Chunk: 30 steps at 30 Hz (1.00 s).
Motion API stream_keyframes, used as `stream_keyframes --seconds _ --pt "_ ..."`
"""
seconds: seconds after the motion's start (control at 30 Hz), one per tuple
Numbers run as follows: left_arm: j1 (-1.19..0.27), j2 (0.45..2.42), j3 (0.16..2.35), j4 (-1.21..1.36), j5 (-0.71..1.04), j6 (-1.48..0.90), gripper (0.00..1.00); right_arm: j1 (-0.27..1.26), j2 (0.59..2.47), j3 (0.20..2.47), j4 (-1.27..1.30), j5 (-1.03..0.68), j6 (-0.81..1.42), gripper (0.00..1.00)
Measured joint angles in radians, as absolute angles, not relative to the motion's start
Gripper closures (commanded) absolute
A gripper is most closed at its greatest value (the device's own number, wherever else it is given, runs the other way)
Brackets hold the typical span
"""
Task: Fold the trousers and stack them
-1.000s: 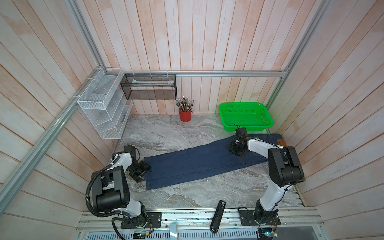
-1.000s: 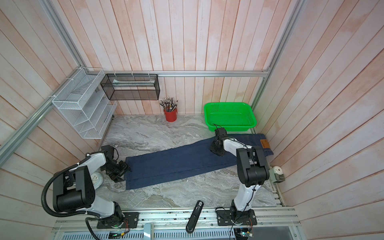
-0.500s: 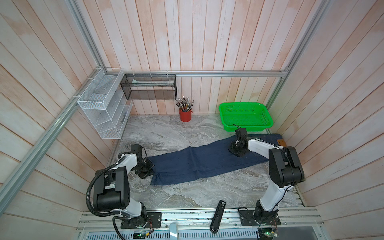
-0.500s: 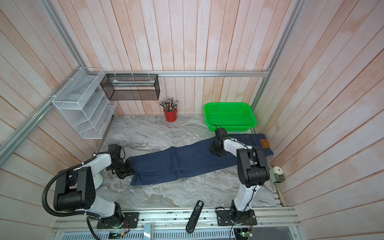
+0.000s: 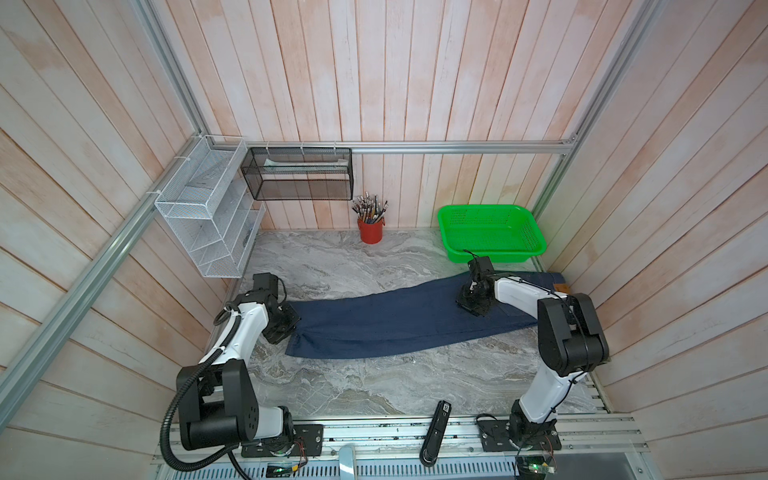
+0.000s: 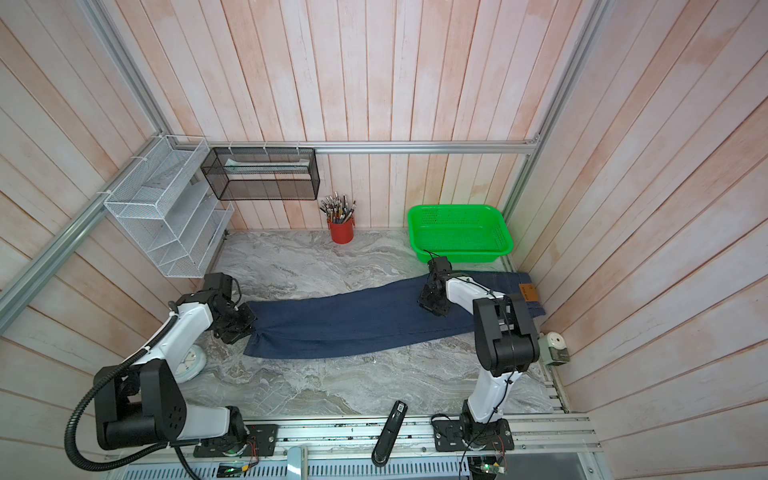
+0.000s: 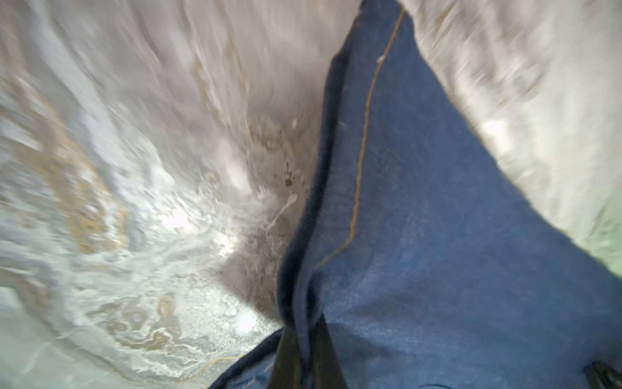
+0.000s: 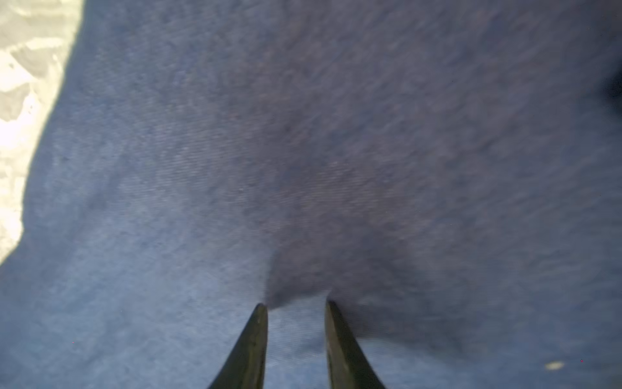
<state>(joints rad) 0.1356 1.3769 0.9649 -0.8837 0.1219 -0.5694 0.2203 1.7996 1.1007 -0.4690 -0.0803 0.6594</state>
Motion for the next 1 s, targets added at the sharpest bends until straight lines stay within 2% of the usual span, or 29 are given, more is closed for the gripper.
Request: stream_keyframes --seconds 0.27,0.57,0.83,1.0 --pt "0.206 1.378 1.069 -0.968 0.023 -0.496 1.0 0.324 1.798 1.135 -0.504 -0.089 0.667 0.67" --pt "0.245 1.45 1.239 -1.023 -0.204 -0.402 1.0 0.5 1.799 1.214 -0.527 -0.117 0.703 0.66" --pt "0.265 1.489 1.276 -1.031 -0.327 -0.32 1.0 0.53 1.799 1.278 -0.548 -0.133 0.715 0.66" --pt "0.253 1.496 1.287 -1.032 -0.328 -0.282 1.0 0.53 1.799 1.295 -0.56 -0.133 0.715 0.66"
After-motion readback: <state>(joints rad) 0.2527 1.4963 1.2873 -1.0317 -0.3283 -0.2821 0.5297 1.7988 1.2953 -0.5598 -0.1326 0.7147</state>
